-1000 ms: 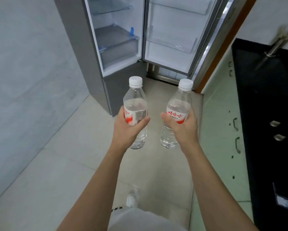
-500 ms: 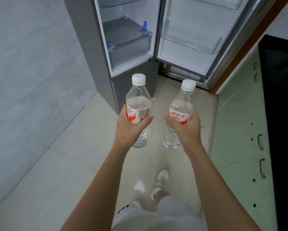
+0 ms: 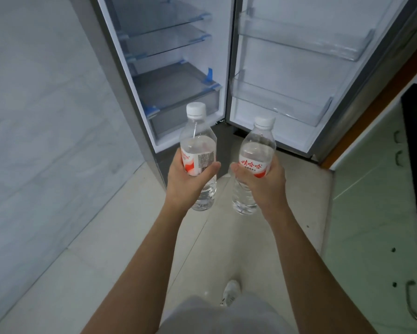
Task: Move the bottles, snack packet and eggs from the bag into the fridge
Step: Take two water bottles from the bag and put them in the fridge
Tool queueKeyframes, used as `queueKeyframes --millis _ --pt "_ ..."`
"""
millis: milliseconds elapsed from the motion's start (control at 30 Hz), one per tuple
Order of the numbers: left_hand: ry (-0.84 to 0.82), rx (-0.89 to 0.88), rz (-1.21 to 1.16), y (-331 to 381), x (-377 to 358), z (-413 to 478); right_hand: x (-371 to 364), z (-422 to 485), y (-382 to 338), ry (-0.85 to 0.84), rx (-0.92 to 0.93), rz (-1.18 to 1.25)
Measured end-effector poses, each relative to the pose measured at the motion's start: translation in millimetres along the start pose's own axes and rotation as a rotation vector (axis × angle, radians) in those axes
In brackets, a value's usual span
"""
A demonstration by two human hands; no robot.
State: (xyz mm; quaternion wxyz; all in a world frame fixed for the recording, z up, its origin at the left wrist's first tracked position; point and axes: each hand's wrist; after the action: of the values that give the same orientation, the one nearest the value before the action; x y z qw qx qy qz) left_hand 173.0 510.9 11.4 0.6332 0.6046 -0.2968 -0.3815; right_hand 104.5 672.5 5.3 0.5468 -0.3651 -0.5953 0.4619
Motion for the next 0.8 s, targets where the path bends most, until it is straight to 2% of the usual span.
queueKeyframes --millis 267,567,800 --pt "0.055 -0.018 0.009 -2.8 -48.1 84.0 2.4 107.0 1.1 -0.101 0.057 -0.039" --pt "0.144 0.001 0.026 -23.6 -50.2 152.6 -29.4 187.7 10.5 -0.174 0.07 -0.054" --pt "0.19 0.014 0.039 -41.4 -34.1 231.5 -83.7 262.6 6.2 -0.198 0.094 -0.087"
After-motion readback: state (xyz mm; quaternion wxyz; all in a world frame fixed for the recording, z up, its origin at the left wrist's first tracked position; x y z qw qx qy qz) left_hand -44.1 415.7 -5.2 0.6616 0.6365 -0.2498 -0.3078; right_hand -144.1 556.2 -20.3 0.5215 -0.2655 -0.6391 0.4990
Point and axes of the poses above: each hand's wrist, its own z-axis towards the middle knuckle, its own x-axis out of the back of the hand, y = z × x, and after that the axes turned 15 degrees about -z, right-handed
